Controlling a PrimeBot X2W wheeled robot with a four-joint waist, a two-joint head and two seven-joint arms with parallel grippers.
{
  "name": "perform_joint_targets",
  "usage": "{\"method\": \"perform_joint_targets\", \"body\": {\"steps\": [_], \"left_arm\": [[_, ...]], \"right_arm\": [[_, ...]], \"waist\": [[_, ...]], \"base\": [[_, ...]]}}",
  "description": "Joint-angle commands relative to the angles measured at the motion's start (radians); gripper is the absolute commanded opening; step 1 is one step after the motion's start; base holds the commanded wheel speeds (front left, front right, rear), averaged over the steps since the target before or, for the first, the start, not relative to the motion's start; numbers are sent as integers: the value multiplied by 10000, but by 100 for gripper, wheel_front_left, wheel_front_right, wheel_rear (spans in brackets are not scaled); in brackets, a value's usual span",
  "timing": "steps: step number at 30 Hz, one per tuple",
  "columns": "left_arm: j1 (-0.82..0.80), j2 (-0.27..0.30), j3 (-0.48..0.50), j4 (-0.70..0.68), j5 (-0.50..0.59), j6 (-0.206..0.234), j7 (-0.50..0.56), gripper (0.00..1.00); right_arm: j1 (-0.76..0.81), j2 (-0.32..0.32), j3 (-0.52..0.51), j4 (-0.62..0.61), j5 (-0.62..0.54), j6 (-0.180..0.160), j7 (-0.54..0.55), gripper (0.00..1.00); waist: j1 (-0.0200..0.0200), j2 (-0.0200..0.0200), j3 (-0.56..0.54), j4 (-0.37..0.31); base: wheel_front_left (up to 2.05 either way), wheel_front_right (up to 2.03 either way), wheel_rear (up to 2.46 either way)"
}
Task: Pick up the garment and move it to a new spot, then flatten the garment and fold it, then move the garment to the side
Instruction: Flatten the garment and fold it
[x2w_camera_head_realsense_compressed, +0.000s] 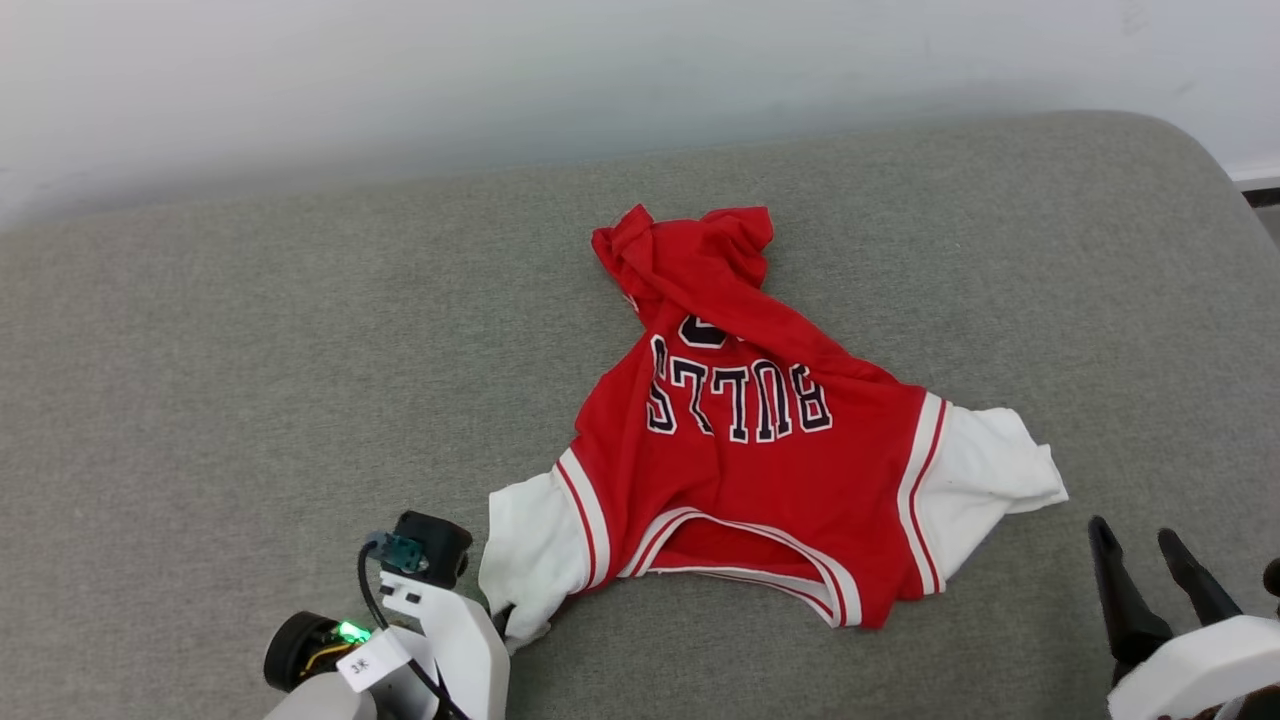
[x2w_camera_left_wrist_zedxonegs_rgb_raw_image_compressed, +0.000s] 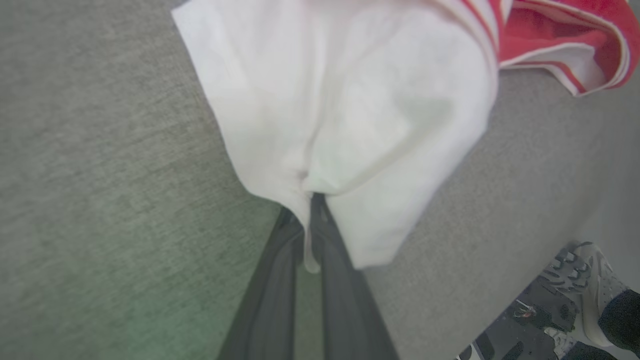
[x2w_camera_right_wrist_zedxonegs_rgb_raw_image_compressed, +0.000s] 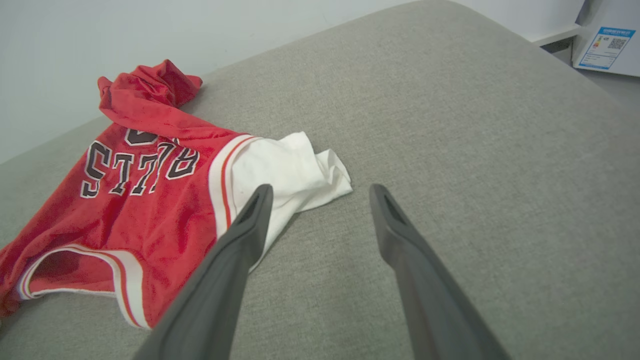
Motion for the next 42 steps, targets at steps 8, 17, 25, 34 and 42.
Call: {"method": "perform_joint_targets", "body": {"steps": [8, 17, 25, 34, 42], "left_arm": [[92, -20, 772, -757, 674, 691, -2235, 0], [-227, 57, 1029, -1850, 1026, 993, -2918, 0], [-599, -198, 875, -1961, 1118, 865, -3096, 0], [-376, -289, 943, -1699, 1033, 863, -3516, 0], [-517, -59, 1679, -2108, 855, 1254, -4037, 0]], "right_arm": [[-457, -911, -1005, 1420, 451, -7, 2638, 100], [-2265, -1861, -223, 2630, 776, -7, 4653, 100], [-3381, -2166, 674, 4264, 839, -6, 6020, 100], [-3154, -2053, 445, 4379, 886, -6, 6280, 0], [-2760, -1985, 32, 1414, 334, -6, 4773, 0]], "waist": [[-1, -1, -141, 621], [-1, -1, 501, 1212], [-1, -1, 1044, 1697], [-1, -1, 613, 1840], [-1, -1, -633, 1534]], "base": [[0, 0, 0], [0, 0, 0], [0, 0, 0], [0, 0, 0], [0, 0, 0]]}}
